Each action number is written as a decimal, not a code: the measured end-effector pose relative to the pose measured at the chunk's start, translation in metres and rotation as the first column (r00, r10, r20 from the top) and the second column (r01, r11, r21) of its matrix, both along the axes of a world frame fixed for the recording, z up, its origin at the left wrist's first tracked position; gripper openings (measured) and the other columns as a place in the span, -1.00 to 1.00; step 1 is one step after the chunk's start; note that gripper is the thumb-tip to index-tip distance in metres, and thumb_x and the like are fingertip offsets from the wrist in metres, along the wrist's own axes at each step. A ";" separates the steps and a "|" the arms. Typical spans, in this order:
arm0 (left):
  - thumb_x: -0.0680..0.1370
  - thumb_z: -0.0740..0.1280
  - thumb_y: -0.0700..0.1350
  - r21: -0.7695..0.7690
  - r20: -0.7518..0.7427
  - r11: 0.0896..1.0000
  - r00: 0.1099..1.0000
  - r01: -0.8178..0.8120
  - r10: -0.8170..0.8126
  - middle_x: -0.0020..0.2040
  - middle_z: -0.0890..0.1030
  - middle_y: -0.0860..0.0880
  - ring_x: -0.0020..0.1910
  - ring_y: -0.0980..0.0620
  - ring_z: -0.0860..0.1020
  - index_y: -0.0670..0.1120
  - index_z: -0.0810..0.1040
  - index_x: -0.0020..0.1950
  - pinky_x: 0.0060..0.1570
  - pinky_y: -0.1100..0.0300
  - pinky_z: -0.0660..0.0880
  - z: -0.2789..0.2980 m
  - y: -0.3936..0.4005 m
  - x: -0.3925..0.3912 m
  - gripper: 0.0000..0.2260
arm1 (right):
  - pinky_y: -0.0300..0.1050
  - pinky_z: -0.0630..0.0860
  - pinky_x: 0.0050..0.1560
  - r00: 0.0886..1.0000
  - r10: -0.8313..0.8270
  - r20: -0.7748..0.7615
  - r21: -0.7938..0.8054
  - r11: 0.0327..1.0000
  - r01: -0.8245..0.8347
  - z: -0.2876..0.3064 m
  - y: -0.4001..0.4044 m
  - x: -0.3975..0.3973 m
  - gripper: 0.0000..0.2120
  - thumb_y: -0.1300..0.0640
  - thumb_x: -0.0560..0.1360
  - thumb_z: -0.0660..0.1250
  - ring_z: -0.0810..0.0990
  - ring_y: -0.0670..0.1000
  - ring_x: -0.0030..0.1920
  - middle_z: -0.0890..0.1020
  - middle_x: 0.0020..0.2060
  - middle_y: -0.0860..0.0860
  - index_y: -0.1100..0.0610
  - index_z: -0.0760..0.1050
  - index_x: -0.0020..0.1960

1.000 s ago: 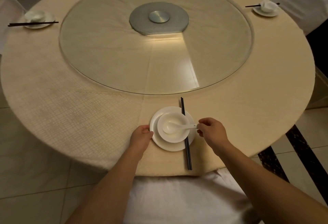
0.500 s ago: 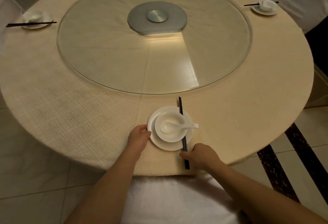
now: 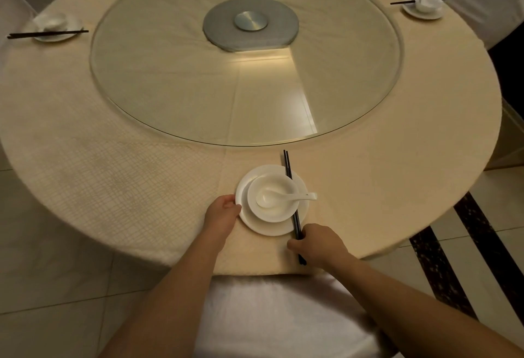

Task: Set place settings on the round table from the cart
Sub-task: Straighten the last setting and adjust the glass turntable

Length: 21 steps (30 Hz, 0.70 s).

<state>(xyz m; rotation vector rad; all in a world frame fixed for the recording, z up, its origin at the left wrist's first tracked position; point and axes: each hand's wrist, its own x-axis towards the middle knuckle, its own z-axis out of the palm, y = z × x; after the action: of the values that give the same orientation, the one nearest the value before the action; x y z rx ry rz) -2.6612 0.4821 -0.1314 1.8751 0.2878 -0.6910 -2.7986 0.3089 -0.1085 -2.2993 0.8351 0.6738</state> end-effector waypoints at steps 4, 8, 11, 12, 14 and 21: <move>0.55 0.34 -0.21 0.003 -0.014 1.000 1.000 -0.001 0.001 0.11 0.60 -0.05 0.05 0.04 0.56 -0.10 0.53 0.25 0.04 0.17 0.48 0.000 0.000 0.001 -0.73 | -0.16 0.28 -0.41 1.000 0.013 -0.006 0.019 1.000 -0.013 0.000 -0.002 -0.001 -0.73 -0.08 0.42 0.31 0.43 -0.07 -0.39 0.49 -0.41 -0.07 0.05 0.36 -0.32; 0.54 0.33 -0.21 0.010 -0.013 1.000 1.000 0.008 -0.008 0.09 0.59 -0.03 0.06 0.03 0.55 -0.10 0.53 0.22 0.03 0.17 0.48 0.000 0.001 0.000 -0.74 | -0.16 0.29 -0.41 0.999 0.037 -0.003 0.018 0.999 -0.037 -0.002 -0.002 0.000 -0.75 -0.05 0.43 0.30 0.42 -0.07 -0.38 0.49 -0.39 -0.06 0.05 0.35 -0.31; 0.54 0.33 -0.20 0.019 -0.006 1.000 1.000 0.010 -0.010 0.09 0.59 -0.01 0.07 0.03 0.55 -0.07 0.53 0.21 0.03 0.16 0.48 0.000 0.001 0.000 -0.76 | -0.16 0.27 -0.43 1.000 0.014 0.006 0.029 0.999 -0.014 -0.001 -0.001 0.000 -0.70 -0.10 0.42 0.30 0.41 -0.06 -0.41 0.47 -0.43 -0.06 0.06 0.35 -0.35; 0.54 0.33 -0.19 0.024 -0.005 1.000 1.000 0.010 -0.010 0.08 0.59 0.00 0.06 0.04 0.55 -0.07 0.53 0.20 0.01 0.18 0.48 0.000 0.001 -0.001 -0.76 | -0.15 0.27 -0.43 1.000 -0.004 0.008 0.029 1.000 0.004 0.000 -0.002 0.001 -0.67 -0.12 0.41 0.30 0.40 -0.06 -0.43 0.46 -0.45 -0.06 0.07 0.34 -0.37; 0.54 0.33 -0.19 0.026 -0.001 1.000 1.000 0.010 -0.010 0.03 0.58 0.03 0.02 0.08 0.54 -0.07 0.54 0.21 -0.08 0.22 0.46 0.001 0.000 -0.001 -0.76 | -0.14 0.26 -0.45 0.999 -0.050 0.009 0.018 0.999 0.050 0.004 -0.006 0.001 -0.62 -0.14 0.41 0.29 0.37 -0.04 -0.46 0.41 -0.49 -0.05 0.09 0.31 -0.41; 0.53 0.32 -0.21 0.005 -0.004 1.000 1.000 0.013 -0.013 -0.01 0.59 0.06 -0.04 0.13 0.55 -0.08 0.55 0.20 -0.17 0.29 0.45 0.004 0.002 -0.002 -0.75 | -0.13 0.41 -0.31 0.986 -0.167 -0.007 0.003 0.986 0.167 0.010 -0.032 -0.008 -0.68 -0.02 0.43 0.24 0.48 0.07 -0.38 0.52 -0.43 0.07 0.19 0.42 -0.37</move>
<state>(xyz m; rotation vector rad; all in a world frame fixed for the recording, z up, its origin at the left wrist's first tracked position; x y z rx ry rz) -2.6629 0.4841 -0.1269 1.8824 0.2803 -0.7029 -2.8068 0.2769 -0.0987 -2.1950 1.0158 0.6079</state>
